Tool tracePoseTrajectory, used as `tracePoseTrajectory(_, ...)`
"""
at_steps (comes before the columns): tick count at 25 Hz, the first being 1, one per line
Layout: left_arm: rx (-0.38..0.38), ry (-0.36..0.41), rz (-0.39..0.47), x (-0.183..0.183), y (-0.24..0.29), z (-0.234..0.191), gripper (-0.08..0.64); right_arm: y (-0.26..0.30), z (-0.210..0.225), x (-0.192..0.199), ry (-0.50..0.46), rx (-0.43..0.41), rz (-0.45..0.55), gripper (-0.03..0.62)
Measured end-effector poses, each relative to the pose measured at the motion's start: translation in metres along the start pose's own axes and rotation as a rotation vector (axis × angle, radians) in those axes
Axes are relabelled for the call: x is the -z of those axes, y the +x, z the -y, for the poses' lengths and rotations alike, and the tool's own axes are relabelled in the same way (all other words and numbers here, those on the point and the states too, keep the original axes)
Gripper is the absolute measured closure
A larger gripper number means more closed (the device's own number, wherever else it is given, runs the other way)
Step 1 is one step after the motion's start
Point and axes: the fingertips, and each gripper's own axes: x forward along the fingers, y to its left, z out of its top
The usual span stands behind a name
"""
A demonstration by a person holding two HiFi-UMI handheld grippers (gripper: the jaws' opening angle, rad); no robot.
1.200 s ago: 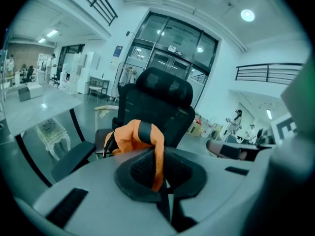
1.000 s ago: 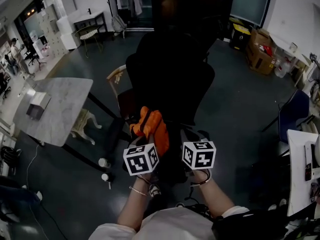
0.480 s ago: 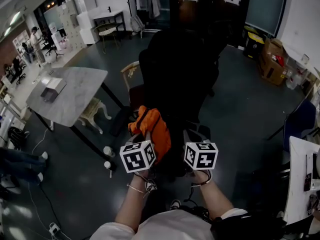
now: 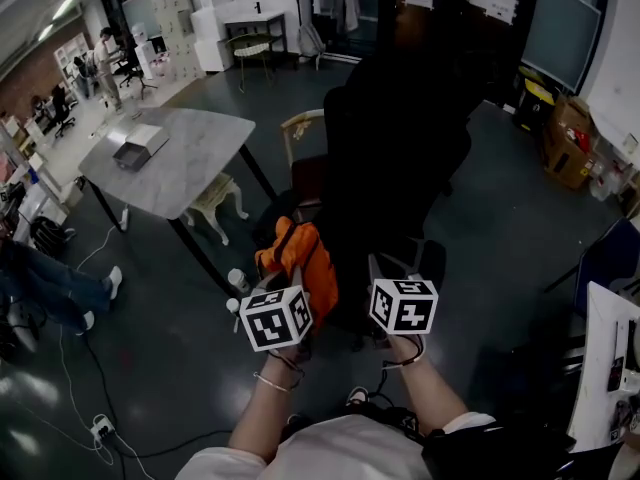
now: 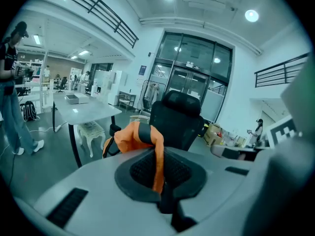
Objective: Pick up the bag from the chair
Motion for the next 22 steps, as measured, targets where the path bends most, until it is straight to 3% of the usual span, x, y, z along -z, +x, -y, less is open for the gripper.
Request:
tracePoseTrajectory(6, -0.02, 0.014, -0.009, 0.016, -0.055, -0.06, 0.535, 0.004, -0.076, 0.023, -0.001, -0.022, -0.002, 0.56)
tracePoseTrajectory(11, -0.084, -0.005, 0.021, 0.013, -0.09, -0.101, 0.535, 0.006, -0.118, 0.032, -0.012, -0.05, -0.009, 0.56)
tracePoseTrajectory(22, -0.202, -0.084, 0.065, 0.015, -0.13, -0.161, 0.535, 0.021, -0.18, 0.037, -0.097, -0.138, -0.039, 0.56)
